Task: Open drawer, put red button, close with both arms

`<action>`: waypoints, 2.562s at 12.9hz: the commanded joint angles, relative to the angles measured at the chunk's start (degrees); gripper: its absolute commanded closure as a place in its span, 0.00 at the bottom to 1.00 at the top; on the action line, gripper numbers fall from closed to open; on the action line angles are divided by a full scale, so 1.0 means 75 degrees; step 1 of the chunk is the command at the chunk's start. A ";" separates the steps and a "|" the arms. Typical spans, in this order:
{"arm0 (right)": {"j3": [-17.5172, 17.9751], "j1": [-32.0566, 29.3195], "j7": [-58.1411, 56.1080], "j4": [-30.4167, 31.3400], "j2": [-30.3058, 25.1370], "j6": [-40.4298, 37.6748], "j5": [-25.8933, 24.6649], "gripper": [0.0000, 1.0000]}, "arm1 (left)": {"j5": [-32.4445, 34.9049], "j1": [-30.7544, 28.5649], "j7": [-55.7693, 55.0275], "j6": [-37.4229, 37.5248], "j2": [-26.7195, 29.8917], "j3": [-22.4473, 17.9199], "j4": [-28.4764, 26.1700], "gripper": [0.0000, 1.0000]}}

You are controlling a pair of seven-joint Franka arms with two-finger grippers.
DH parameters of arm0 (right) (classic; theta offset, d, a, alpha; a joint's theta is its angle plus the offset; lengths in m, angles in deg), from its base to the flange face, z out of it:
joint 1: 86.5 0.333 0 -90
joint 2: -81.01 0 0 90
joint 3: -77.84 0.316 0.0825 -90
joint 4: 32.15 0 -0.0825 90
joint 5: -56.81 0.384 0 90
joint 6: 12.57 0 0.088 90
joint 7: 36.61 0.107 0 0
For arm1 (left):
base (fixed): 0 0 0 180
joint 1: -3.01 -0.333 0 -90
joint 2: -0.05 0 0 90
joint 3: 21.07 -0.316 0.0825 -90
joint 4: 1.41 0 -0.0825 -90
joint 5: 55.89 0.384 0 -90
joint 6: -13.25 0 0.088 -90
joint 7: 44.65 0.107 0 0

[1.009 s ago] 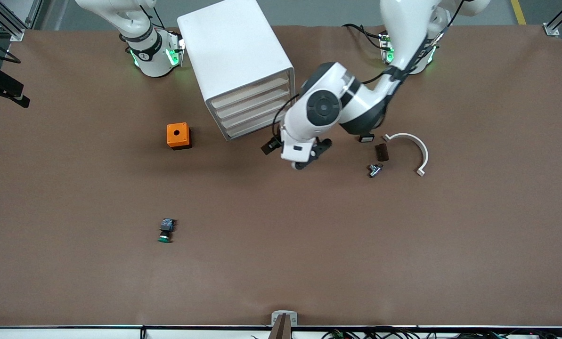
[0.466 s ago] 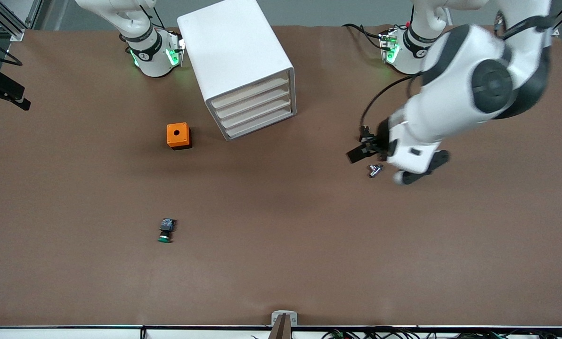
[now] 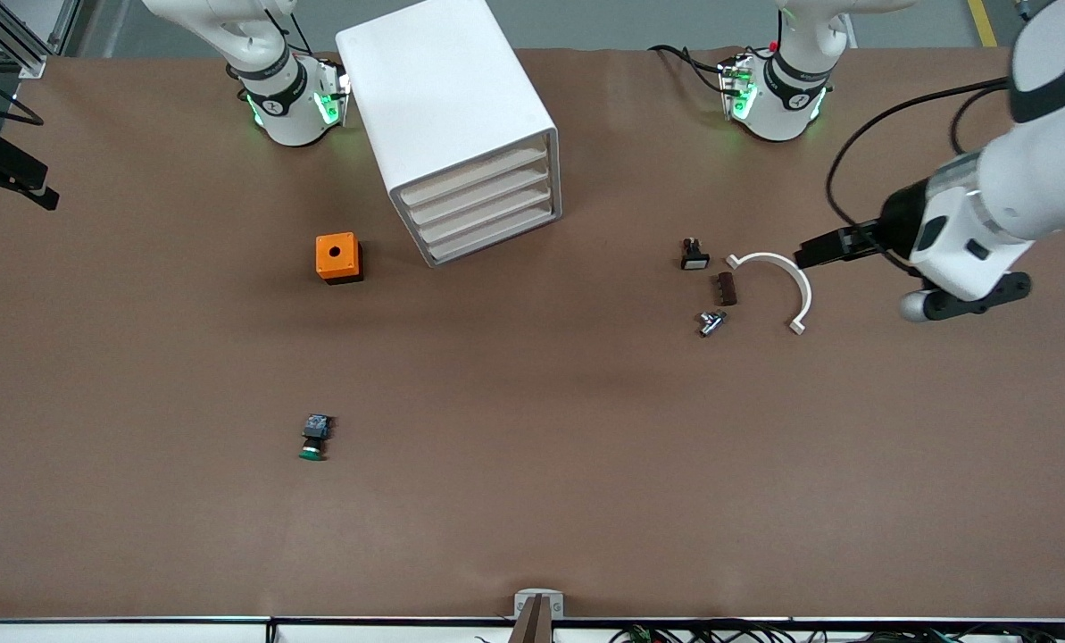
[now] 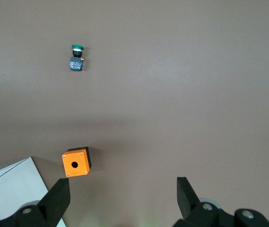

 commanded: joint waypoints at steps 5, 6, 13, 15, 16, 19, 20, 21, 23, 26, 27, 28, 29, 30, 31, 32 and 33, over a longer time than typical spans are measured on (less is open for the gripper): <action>0.0105 -0.0141 -0.0021 0.0179 -0.0185 0.0108 0.0016 0.00 | 0.0565 0.0128 0.3072 -0.0023 0.1471 -0.1682 -0.1428 0.00; 0.0105 -0.0153 -0.0021 0.0179 -0.0185 0.0108 0.0016 0.00 | 0.0844 0.0127 0.3062 -0.0233 0.1472 -0.1647 -0.1429 0.00; 0.0105 -0.0153 -0.0021 0.0191 -0.0185 0.0097 0.0016 0.00 | 0.1116 0.0151 0.2359 -0.1020 0.1448 -0.1155 -0.1359 0.00; 0.0105 -0.0141 -0.0010 0.0191 -0.0185 0.0085 0.0016 0.00 | 0.1163 0.0127 0.2358 -0.1009 0.1484 -0.1166 -0.1254 0.00; 0.0105 -0.0153 0.0002 0.0191 -0.0185 0.0073 0.0016 0.00 | 0.1152 0.0116 0.2347 -0.0974 0.1484 -0.1167 -0.1149 0.00; 0.0093 -0.0164 0.0084 0.0191 -0.0197 0.0003 0.0051 0.00 | 0.1152 0.0116 0.2335 -0.0903 0.1495 -0.1190 -0.1136 0.00; 0.0093 -0.0164 0.0119 0.0203 -0.0197 -0.0009 0.0074 0.00 | 0.1163 0.0116 0.2347 -0.0868 0.1495 -0.1167 -0.1090 0.00; 0.0093 -0.0164 0.0120 0.0203 -0.0197 -0.0055 0.0098 0.00 | 0.1175 0.0127 0.2347 -0.0833 0.1484 -0.1155 -0.1031 0.00; 0.0093 -0.0164 0.0108 0.0203 -0.0197 -0.0056 0.0098 0.00 | 0.1175 0.0127 0.2358 -0.0809 0.1495 -0.1155 -0.0984 0.00; 0.0093 -0.0164 0.0096 0.0203 -0.0197 -0.0044 0.0098 0.00 | 0.1187 0.0127 0.2393 -0.0751 0.1495 -0.1155 -0.0960 0.00; 0.0093 -0.0153 0.0096 0.0203 -0.0197 -0.0044 0.0098 0.00 | 0.1233 0.0127 0.2405 -0.0646 0.1484 -0.1155 -0.0960 0.00; 0.0093 -0.0153 0.0096 0.0203 -0.0197 -0.0033 0.0098 0.00 | 0.1501 0.0150 0.2440 -0.0599 0.1484 -0.1132 -0.0960 0.00; 0.0105 -0.0141 0.0096 0.0203 -0.0197 -0.0021 0.0098 0.00 | 0.1561 0.0162 0.2452 -0.0575 0.1484 -0.1120 -0.0960 0.00; 0.0105 -0.0153 0.0096 0.0203 -0.0209 -0.0044 0.0098 0.00 | 0.1562 0.0162 0.2464 -0.0563 0.1484 -0.1120 -0.0949 0.00; 0.0094 -0.0164 0.0096 0.0203 -0.0232 -0.0044 0.0098 0.00 | 0.1562 0.0162 0.2464 -0.0563 0.1484 -0.1120 -0.0949 0.00; 0.0093 -0.0164 0.0096 0.0203 -0.0232 -0.0044 0.0098 0.00 | 0.1550 0.0174 0.2429 -0.0563 0.1484 -0.1120 -0.0948 0.00; 0.0093 -0.0153 0.0096 0.0203 -0.0232 -0.0044 0.0098 0.00 | 0.1539 0.0174 0.2406 -0.0563 0.1484 -0.1120 -0.0937 0.00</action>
